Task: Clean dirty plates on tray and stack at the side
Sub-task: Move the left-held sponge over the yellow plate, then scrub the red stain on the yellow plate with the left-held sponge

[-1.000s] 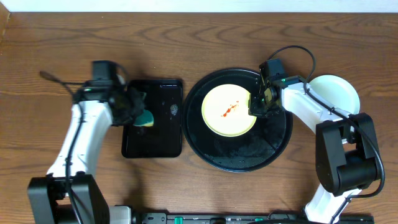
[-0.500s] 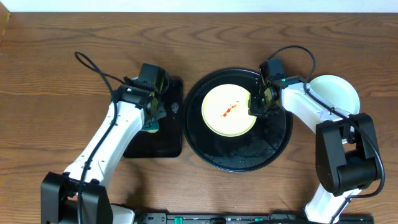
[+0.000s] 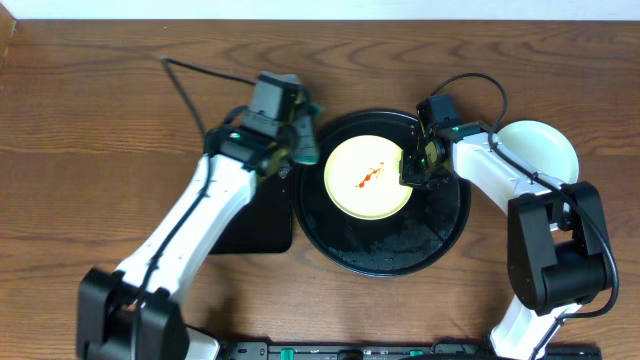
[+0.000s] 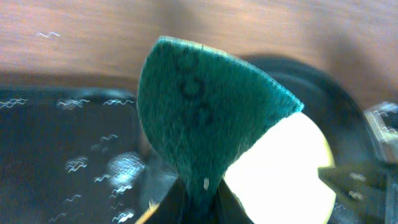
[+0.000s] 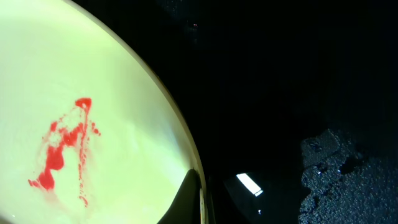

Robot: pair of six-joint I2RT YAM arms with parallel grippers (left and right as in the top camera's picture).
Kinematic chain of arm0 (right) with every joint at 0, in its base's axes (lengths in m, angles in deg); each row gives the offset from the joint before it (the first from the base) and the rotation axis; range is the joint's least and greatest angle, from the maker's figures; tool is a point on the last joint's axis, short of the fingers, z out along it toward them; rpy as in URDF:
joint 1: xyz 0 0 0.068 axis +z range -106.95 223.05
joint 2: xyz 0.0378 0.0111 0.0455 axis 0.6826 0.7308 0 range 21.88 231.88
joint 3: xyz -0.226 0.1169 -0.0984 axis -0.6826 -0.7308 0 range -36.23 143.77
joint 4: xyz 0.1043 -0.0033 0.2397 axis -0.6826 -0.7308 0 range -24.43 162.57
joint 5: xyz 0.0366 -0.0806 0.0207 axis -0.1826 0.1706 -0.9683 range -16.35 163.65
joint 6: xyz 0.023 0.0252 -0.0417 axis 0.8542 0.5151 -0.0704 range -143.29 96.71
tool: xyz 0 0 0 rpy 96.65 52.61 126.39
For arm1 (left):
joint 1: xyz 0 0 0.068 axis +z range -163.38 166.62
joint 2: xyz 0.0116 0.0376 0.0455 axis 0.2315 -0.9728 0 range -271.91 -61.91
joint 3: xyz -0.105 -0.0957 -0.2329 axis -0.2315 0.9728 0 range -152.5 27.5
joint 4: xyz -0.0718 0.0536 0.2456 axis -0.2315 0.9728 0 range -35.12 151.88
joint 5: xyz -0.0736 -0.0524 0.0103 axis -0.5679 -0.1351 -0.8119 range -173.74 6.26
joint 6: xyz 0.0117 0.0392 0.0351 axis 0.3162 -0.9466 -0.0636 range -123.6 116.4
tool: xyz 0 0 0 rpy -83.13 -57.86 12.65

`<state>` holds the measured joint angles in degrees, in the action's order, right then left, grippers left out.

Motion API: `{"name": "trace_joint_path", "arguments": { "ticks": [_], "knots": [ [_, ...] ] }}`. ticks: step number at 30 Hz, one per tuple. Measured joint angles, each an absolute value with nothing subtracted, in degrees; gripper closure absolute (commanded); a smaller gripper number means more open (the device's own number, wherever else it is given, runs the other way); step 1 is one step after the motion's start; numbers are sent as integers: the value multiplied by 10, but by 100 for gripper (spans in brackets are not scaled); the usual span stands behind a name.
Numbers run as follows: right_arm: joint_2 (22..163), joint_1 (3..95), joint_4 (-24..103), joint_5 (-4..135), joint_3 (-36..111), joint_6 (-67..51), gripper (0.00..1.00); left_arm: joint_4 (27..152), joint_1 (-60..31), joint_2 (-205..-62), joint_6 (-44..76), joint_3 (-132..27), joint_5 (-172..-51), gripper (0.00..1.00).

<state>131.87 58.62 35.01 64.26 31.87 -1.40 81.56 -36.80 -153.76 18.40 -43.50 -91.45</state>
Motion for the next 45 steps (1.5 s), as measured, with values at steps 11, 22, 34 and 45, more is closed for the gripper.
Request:
{"name": "trace_joint_path", "arguments": {
  "ticks": [11, 22, 34, 45],
  "knots": [
    [1319, 586, 350, 643, 319, -14, 99, 657, -422, -1690, 202, -435, -1084, 93],
    [1319, 586, 350, 643, 319, -14, 99, 576, -452, -1773, 221, -435, -1158, 92],
    [1319, 587, 349, 638, 319, -14, 99, 782, -452, -1777, 224, -470, -1038, 93],
    [1319, 587, 349, 637, 319, -14, 99, 751, -445, -1711, 158, -446, -991, 93]
  ]
}}
